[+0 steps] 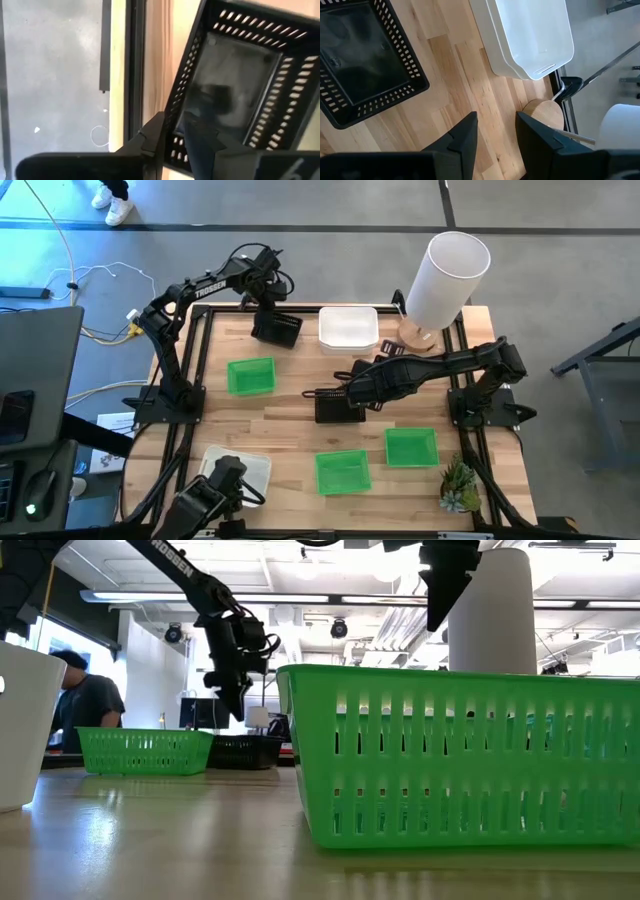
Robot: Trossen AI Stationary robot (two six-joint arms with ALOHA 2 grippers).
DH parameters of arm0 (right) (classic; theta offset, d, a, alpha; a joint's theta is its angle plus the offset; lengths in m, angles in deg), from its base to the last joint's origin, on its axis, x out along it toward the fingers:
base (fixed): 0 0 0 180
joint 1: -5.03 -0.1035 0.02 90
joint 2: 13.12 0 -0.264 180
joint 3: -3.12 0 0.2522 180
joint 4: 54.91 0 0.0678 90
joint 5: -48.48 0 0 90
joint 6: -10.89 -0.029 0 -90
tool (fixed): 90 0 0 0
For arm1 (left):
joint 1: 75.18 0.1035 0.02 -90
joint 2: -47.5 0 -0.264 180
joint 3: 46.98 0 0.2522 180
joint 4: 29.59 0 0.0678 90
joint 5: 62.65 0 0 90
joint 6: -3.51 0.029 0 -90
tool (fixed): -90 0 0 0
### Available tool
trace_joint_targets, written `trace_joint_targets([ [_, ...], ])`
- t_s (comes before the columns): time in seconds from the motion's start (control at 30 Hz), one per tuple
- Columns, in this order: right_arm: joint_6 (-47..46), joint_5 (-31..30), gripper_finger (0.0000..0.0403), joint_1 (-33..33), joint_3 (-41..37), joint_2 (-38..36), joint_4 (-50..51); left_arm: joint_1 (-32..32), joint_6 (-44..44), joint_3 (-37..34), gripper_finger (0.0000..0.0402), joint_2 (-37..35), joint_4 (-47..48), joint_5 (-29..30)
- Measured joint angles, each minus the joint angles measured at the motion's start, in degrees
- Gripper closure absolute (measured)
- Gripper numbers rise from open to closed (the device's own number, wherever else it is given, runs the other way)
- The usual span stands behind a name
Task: Stack baskets on shelf by color
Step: Stack the bottom right green bin on the bottom left green bin
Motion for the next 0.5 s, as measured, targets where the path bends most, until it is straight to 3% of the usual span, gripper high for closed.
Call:
trace_joint_targets([
  [0.3,0.39,3.32,0.0284,0.00,0.00,0.00,-0.65,0.01,-4.94,-0.01,0.0350,-3.49,0.09,-12.99],
  [0.5,2.37,10.18,0.0284,0.00,0.00,0.00,-1.56,-1.33,-11.12,-0.01,0.0351,-7.44,0.85,-13.47],
])
